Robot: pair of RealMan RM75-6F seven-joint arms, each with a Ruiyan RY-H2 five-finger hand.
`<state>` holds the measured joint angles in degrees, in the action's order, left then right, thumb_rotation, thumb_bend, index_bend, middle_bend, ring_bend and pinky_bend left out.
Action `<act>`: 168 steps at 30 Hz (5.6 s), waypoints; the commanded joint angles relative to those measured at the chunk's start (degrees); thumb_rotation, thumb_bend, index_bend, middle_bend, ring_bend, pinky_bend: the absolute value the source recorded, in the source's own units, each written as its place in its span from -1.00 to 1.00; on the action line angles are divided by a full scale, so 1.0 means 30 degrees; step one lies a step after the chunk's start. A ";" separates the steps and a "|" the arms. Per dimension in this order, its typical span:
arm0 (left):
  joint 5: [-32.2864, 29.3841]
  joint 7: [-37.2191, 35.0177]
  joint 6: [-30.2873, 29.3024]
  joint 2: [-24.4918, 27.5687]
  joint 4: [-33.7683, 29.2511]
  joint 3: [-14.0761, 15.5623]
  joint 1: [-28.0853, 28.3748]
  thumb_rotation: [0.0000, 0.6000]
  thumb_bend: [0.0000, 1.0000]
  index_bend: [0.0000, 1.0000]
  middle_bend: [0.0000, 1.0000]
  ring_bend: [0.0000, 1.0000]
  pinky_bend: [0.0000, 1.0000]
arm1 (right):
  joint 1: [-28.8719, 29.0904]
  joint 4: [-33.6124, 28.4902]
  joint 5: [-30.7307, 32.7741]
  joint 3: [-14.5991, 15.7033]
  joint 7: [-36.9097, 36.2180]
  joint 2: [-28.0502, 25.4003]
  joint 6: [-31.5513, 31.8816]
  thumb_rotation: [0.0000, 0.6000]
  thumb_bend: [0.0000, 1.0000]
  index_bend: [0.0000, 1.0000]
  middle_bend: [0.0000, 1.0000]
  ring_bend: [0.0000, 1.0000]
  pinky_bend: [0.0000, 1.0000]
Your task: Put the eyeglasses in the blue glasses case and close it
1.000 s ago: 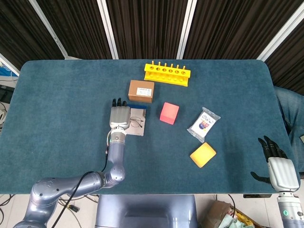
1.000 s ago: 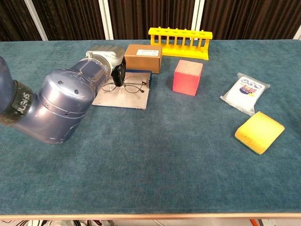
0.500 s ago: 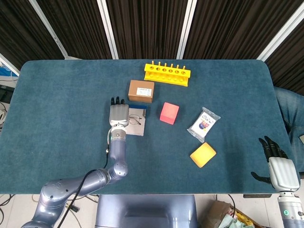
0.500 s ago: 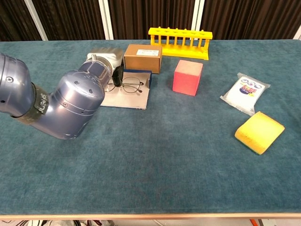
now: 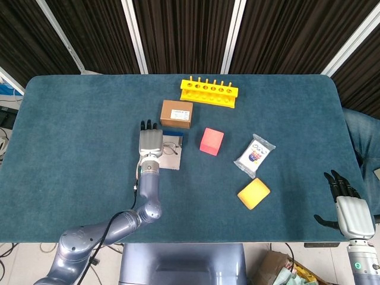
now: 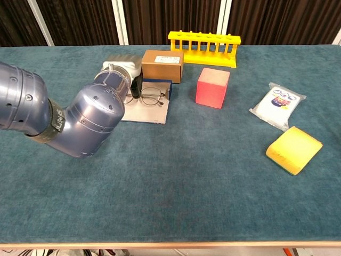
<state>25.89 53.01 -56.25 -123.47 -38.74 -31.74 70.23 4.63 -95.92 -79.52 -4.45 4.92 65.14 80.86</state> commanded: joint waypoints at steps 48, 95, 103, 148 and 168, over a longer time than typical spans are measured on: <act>0.2392 0.1189 -0.2878 0.3221 -0.7058 0.0867 -0.3040 1.00 -0.14 -0.26 -0.58 -0.96 -0.86 | 0.0067 -0.0174 0.0371 -0.0069 0.0277 -0.0008 -0.0172 1.00 -0.73 -0.99 -1.00 -0.80 -0.55; -0.1046 -0.2735 -0.0039 0.7507 -1.3532 0.4980 -0.4641 1.00 0.09 -1.00 0.76 0.67 0.80 | 0.0168 -0.0377 0.0918 -0.0188 0.0377 -0.0076 -0.0459 1.00 -0.73 -0.99 -1.00 -0.80 -0.55; -0.1482 -0.2804 -0.0074 0.7170 -1.2880 0.4968 -0.4352 1.00 0.09 -1.00 0.76 0.67 0.80 | 0.0217 -0.0361 0.0958 -0.0214 0.0490 -0.0028 -0.0493 1.00 -0.72 -0.99 -1.00 -0.80 -0.55; -0.1774 -0.2372 0.0030 0.5511 -1.0047 0.5000 -0.3532 1.00 0.09 -1.00 0.76 0.67 0.80 | 0.0172 -0.0488 0.1150 -0.0242 0.0483 -0.0120 -0.0463 1.00 -0.71 -0.99 -1.00 -0.80 -0.55; -0.1886 -0.1449 0.0191 0.4392 -0.7390 0.4279 -0.2710 1.00 0.09 -1.00 0.76 0.67 0.80 | 0.0171 -0.0611 0.1351 -0.0288 0.0501 -0.0163 -0.0516 1.00 -0.69 -0.99 -1.00 -0.79 -0.55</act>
<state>20.27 48.41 -55.78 -110.00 -61.30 -18.73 61.88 5.15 -97.75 -75.47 -5.31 6.41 64.65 79.31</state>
